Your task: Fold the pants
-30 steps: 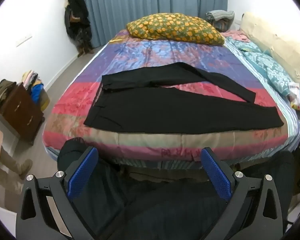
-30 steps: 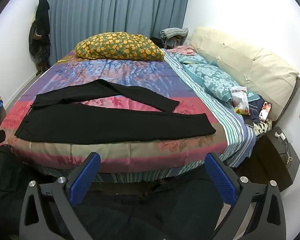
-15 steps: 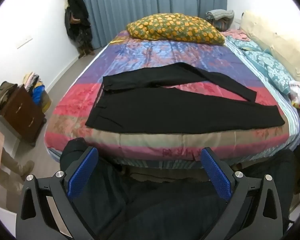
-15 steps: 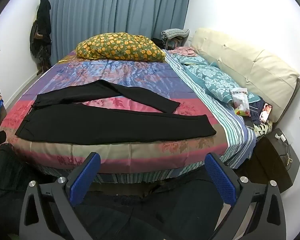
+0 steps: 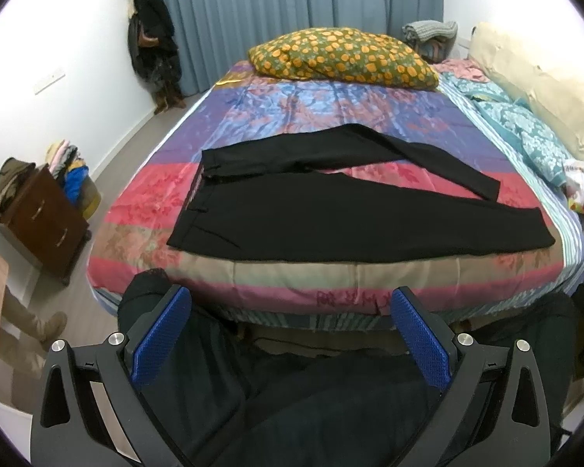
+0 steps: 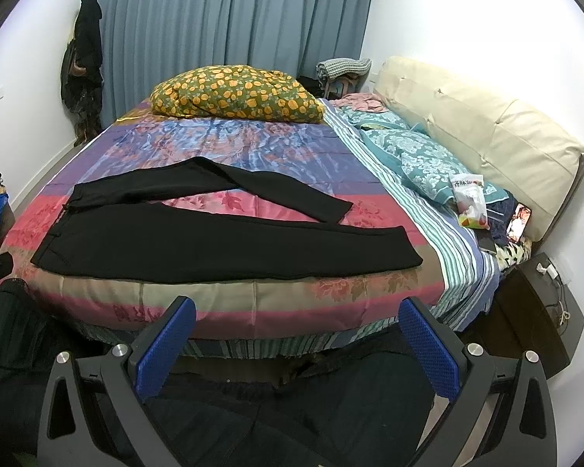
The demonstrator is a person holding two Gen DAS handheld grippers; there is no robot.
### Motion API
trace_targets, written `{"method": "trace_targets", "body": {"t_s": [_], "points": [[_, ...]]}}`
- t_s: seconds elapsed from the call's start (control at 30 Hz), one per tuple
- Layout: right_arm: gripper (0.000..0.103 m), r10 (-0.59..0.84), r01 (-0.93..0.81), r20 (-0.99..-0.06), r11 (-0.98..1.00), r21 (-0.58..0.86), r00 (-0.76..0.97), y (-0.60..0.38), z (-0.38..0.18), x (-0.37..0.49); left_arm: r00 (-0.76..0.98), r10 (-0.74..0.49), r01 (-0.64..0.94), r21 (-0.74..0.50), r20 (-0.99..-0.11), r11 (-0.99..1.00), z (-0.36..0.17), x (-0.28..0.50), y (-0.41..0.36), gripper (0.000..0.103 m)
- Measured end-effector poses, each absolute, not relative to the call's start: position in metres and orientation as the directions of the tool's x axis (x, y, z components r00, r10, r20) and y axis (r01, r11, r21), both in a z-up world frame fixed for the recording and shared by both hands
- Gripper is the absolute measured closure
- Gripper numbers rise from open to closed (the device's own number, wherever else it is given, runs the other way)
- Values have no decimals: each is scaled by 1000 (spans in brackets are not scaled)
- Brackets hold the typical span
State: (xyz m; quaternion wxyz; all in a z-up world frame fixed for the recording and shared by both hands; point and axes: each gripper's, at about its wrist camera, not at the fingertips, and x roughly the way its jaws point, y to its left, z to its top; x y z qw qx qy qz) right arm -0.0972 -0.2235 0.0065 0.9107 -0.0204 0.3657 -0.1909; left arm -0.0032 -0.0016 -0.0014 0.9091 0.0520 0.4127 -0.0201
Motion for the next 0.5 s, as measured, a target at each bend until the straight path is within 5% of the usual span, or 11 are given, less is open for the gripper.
{"method": "trace_targets", "body": {"t_s": [0.5], "points": [[0, -359, 328, -661, 928, -177, 659, -222, 6, -97, 659, 7, 80, 79, -752, 994, -2, -3, -2, 1]]}}
